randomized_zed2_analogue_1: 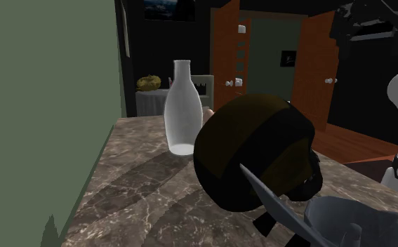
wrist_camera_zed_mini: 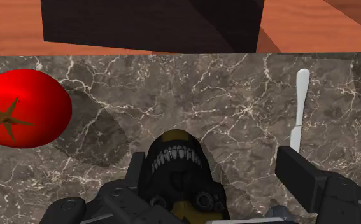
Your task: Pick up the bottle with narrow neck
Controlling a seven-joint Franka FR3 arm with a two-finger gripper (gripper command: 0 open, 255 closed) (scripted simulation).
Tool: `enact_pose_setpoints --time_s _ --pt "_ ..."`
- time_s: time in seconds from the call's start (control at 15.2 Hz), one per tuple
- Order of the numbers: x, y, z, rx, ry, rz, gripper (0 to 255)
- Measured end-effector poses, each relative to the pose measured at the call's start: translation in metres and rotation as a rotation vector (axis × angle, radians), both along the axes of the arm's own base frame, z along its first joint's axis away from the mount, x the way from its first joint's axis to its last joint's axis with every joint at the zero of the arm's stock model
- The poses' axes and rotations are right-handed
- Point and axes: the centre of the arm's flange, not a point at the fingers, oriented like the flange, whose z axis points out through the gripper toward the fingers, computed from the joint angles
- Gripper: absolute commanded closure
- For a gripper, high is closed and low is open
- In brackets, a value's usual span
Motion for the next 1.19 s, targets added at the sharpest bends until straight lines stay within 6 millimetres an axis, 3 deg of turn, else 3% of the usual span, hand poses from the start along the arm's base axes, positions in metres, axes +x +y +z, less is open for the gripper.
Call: enact_pose_setpoints --time_s 0.13,0.33,1.19 --pt "0.006 -0.003 0.001 -0.001 0.0 0.001 0" --pt "0.032 -0.022 0.002 -0.004 0.002 0.007 0" --pt "0.177 -0.117 0.002 -0.021 0.009 0.035 0"
